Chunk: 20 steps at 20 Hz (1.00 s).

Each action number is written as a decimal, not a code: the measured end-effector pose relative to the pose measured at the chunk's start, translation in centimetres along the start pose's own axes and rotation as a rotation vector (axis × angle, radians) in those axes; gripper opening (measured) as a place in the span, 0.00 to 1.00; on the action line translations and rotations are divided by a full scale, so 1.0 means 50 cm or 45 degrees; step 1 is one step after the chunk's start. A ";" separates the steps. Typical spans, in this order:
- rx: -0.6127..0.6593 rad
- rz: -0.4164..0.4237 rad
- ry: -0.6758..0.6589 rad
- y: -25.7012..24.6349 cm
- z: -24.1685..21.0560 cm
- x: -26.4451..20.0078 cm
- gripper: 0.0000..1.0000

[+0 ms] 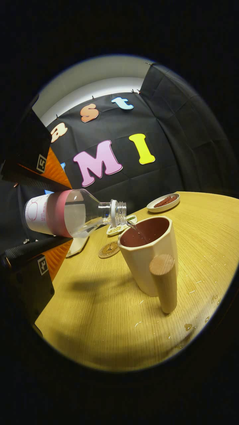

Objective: Take the bottle from table, then pour the juice into the cup, finally place the bottle on the coaster

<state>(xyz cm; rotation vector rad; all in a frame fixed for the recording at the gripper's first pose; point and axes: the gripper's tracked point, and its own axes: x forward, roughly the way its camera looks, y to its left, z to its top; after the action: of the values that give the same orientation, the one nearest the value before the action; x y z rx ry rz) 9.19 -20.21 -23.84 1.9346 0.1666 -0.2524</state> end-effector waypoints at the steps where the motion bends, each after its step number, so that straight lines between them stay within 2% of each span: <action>1: 0.006 0.003 0.000 0.005 0.000 -0.002 0.75; 20: 0.267 0.088 -0.085 0.062 -0.007 0.014 0.75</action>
<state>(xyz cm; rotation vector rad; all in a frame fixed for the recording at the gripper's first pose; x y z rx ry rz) 10.63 -21.06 -21.10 2.1323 0.0295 -0.2974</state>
